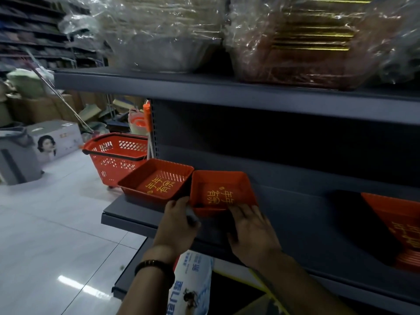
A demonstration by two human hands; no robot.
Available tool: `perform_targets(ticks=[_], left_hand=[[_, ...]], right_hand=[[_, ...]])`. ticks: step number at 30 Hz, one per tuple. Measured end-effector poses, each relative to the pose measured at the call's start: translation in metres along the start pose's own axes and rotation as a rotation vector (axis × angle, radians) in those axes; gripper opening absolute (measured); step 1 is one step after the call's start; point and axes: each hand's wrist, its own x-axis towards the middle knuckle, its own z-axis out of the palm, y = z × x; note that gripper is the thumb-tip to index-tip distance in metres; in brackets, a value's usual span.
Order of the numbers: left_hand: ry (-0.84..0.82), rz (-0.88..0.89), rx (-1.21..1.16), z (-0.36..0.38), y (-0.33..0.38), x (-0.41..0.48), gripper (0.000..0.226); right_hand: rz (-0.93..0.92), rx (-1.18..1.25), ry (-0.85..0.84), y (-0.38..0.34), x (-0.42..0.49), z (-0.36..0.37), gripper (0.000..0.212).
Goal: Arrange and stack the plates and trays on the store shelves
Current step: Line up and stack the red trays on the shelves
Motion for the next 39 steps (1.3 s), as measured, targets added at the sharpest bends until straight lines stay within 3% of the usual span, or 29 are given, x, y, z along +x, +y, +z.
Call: perform_targets(ticks=[5, 11, 14, 17, 19, 21, 25, 30, 34, 37, 39], left_hand=[[-0.150, 0.083, 0.011, 0.007, 0.009, -0.002, 0.039], [-0.377, 0.142, 0.036, 0.018, 0.018, -0.011, 0.042], [-0.252, 0.060, 0.007, 0.011, 0.015, -0.010, 0.035], [-0.081, 0.007, 0.030, 0.004, 0.006, -0.009, 0.051], [-0.072, -0.043, 0.014, 0.002, 0.005, -0.010, 0.065], [-0.083, -0.072, 0.016, 0.002, 0.007, -0.011, 0.063], [-0.068, -0.002, 0.051, 0.003, 0.015, -0.014, 0.022], [-0.017, 0.003, -0.079, -0.002, 0.036, -0.019, 0.015], [0.016, 0.023, -0.155, -0.003, 0.064, -0.030, 0.020], [0.037, 0.121, -0.166, 0.008, 0.085, -0.041, 0.018], [0.098, 0.265, -0.109, 0.019, 0.099, -0.047, 0.017]], right_hand=[[0.147, -0.008, 0.005, 0.006, -0.008, -0.003, 0.066], [0.119, 0.165, -0.017, -0.007, -0.011, 0.009, 0.054], [0.138, 0.224, 0.024, 0.003, -0.015, 0.009, 0.053], [0.158, 0.202, 0.032, 0.018, -0.020, 0.005, 0.043], [0.170, 0.166, 0.059, 0.025, -0.024, 0.000, 0.033], [0.172, 0.149, 0.086, 0.031, -0.025, -0.005, 0.022], [0.165, 0.191, 0.144, 0.045, -0.028, -0.005, 0.012], [0.175, 0.459, 0.282, 0.060, -0.044, -0.017, 0.016], [0.134, 0.528, 0.411, 0.077, -0.066, -0.040, 0.018], [0.091, 0.534, 0.511, 0.098, -0.089, -0.056, 0.029], [0.061, 0.523, 0.577, 0.115, -0.105, -0.069, 0.023]])
